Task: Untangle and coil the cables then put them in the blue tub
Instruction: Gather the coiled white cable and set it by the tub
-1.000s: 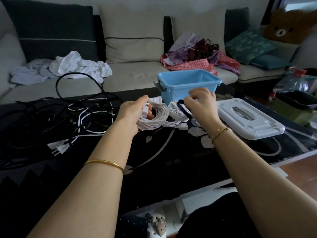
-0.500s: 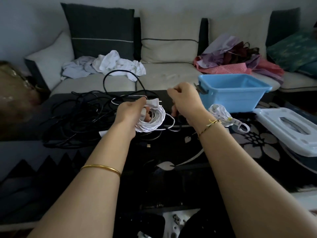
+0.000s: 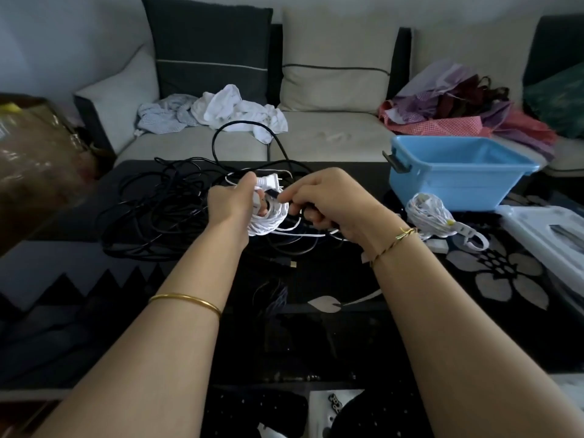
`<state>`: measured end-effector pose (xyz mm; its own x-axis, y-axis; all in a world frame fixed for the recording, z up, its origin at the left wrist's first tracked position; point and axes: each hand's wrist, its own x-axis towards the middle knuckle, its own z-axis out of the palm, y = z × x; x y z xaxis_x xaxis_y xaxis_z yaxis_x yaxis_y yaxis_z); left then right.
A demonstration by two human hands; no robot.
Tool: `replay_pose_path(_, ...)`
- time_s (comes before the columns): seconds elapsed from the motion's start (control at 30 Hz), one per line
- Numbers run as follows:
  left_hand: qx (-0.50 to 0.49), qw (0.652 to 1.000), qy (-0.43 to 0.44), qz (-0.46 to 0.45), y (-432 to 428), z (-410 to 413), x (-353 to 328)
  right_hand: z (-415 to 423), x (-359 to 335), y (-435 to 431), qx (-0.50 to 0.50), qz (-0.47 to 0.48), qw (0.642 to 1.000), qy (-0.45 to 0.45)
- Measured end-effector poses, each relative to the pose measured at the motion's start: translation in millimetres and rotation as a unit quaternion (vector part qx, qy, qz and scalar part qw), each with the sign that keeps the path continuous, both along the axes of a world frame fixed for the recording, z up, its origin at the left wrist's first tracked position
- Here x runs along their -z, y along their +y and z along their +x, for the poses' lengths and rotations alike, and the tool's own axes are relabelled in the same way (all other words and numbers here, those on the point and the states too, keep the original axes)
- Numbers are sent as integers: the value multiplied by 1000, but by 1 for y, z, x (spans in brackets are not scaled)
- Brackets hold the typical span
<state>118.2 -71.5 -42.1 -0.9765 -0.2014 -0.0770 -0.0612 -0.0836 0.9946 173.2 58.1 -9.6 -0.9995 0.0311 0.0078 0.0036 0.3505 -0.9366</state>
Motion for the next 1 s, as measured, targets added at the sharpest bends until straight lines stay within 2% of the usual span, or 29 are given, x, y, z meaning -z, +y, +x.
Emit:
replay_pose_path(0.13, 56, 990, 70, -105, 15, 7, -4, -6, 15, -1, 54, 71, 996, -13)
replay_pose_path(0.2, 60, 979, 114, -158, 22, 8, -3, -13, 24, 2, 109, 103, 989, -1)
replay_pose_path(0.27, 38, 971, 144, -185, 25, 4, -1, -18, 31, 2, 140, 96, 985, 3)
replay_pose_path(0.4, 47, 958, 186, -213, 32, 7, 0, -17, 37, -1, 151, -26, 988, 28)
replay_pose_path(0.53, 59, 957, 211, -191, 36, 13, -1, -15, 36, -4, 163, -160, 973, 41)
replay_pose_path(0.63, 67, 954, 230, -181, 37, 16, -2, -14, 36, -14, 229, -264, 937, 33)
replay_pose_path(0.73, 79, 944, 249, -202, 39, 20, -2, -17, 35, -17, 279, -403, 872, -4)
replay_pose_path(0.87, 85, 929, 268, -241, 41, 22, 0, -25, 35, -5, 246, -448, 853, -108)
replay_pose_path(1.0, 86, 930, 278, -223, 42, 20, 0, -24, 35, -3, 223, -519, 817, -118)
